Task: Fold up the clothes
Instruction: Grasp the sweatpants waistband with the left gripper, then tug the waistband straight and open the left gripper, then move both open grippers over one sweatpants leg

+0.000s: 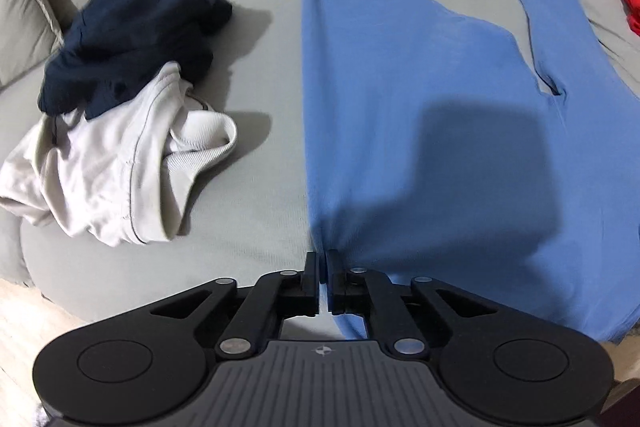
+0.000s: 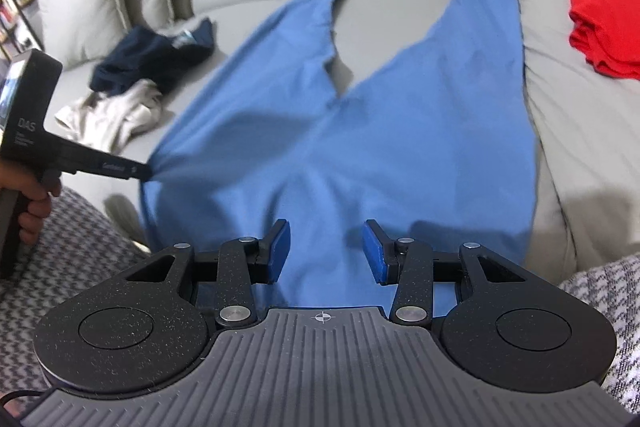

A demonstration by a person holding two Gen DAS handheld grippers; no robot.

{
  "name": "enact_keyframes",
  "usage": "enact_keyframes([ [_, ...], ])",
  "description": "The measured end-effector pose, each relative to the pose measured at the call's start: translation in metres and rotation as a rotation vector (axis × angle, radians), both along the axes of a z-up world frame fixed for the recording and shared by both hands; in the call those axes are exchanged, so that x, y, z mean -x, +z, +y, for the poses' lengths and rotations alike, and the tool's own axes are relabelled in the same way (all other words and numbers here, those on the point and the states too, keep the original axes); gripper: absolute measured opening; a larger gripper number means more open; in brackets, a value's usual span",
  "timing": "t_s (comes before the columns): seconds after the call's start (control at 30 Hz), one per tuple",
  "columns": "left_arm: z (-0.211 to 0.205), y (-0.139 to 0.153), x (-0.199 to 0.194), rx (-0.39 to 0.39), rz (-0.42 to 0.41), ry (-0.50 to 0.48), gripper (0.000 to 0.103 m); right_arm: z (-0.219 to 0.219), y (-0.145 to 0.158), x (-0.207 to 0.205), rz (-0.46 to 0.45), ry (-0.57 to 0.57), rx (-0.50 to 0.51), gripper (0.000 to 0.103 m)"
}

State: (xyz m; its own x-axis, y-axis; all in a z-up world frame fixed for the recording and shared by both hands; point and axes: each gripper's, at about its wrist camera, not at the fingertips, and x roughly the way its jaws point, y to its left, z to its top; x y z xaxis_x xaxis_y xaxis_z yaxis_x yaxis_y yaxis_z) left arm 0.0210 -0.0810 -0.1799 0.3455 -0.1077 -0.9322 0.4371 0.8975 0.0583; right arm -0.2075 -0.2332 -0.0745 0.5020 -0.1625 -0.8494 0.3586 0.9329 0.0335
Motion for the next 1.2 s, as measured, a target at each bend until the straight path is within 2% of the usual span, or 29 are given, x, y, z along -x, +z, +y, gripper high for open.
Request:
enact_keyframes([
  [0.03, 0.002, 0.004, 0.002, 0.008, 0.001, 0.012, 0.052, -0.001, 0.001, 0.002, 0.001, -0.004, -0.002, 0.046],
  [0.1, 0.008, 0.015, 0.013, 0.05, 0.016, -0.025, 0.052, -0.005, 0.003, 0.006, -0.002, -0.013, -0.008, 0.05],
  [0.17, 0.007, 0.021, 0.026, 0.056, 0.016, -0.062, 0.048, -0.008, 0.006, 0.011, -0.004, -0.023, -0.015, 0.051],
  [0.23, -0.001, 0.03, 0.044, 0.107, 0.006, -0.135, 0.048, -0.015, 0.007, 0.018, 0.008, -0.049, -0.013, 0.051],
  [0.33, -0.018, 0.032, 0.053, 0.157, 0.001, -0.195, 0.048, -0.025, 0.007, 0.025, 0.029, -0.085, -0.011, 0.05],
  [0.47, -0.062, 0.02, 0.061, 0.202, -0.019, -0.271, 0.046, -0.034, 0.006, 0.022, -0.005, -0.079, 0.014, 0.023],
  [0.5, -0.073, 0.013, 0.063, 0.219, -0.007, -0.281, 0.045, -0.034, 0.005, 0.019, -0.018, -0.072, 0.025, 0.023],
  [0.53, -0.079, 0.01, 0.066, 0.219, 0.001, -0.287, 0.045, -0.036, 0.0, 0.016, -0.007, -0.072, 0.027, 0.023],
  [0.57, -0.091, -0.002, 0.071, 0.182, 0.018, -0.302, 0.045, -0.038, -0.007, 0.012, 0.015, -0.075, 0.027, 0.023],
  [0.67, -0.101, -0.005, 0.084, 0.121, -0.025, -0.34, 0.046, -0.046, -0.029, 0.005, 0.1, -0.095, 0.026, 0.023],
  [0.7, -0.101, -0.004, 0.085, 0.108, -0.025, -0.338, 0.047, -0.048, -0.036, 0.004, 0.15, -0.112, 0.027, 0.015],
  [0.73, -0.102, -0.002, 0.087, 0.096, -0.024, -0.336, 0.047, -0.052, -0.039, 0.008, 0.169, -0.134, 0.008, 0.014],
  [0.77, -0.1, -0.001, 0.088, 0.088, -0.021, -0.324, 0.047, -0.056, -0.04, 0.014, 0.174, -0.159, -0.02, 0.014],
  [0.87, -0.095, 0.003, 0.093, 0.079, -0.017, -0.295, 0.047, -0.062, -0.028, 0.026, 0.135, -0.206, -0.058, 0.025],
  [0.93, -0.092, 0.01, 0.098, 0.09, -0.017, -0.274, 0.049, -0.063, -0.02, 0.031, 0.094, -0.212, -0.072, 0.025],
  [1.03, -0.092, 0.028, 0.113, 0.155, -0.051, -0.273, 0.054, -0.059, -0.007, 0.037, 0.038, -0.2, -0.083, 0.03],
  [1.1, -0.097, 0.037, 0.12, 0.183, -0.067, -0.279, 0.061, -0.057, 0.0, 0.04, 0.016, -0.186, -0.087, 0.034],
  [1.2, -0.111, 0.045, 0.13, 0.215, -0.1, -0.306, 0.062, -0.059, 0.012, 0.047, -0.014, -0.17, -0.096, 0.038],
])
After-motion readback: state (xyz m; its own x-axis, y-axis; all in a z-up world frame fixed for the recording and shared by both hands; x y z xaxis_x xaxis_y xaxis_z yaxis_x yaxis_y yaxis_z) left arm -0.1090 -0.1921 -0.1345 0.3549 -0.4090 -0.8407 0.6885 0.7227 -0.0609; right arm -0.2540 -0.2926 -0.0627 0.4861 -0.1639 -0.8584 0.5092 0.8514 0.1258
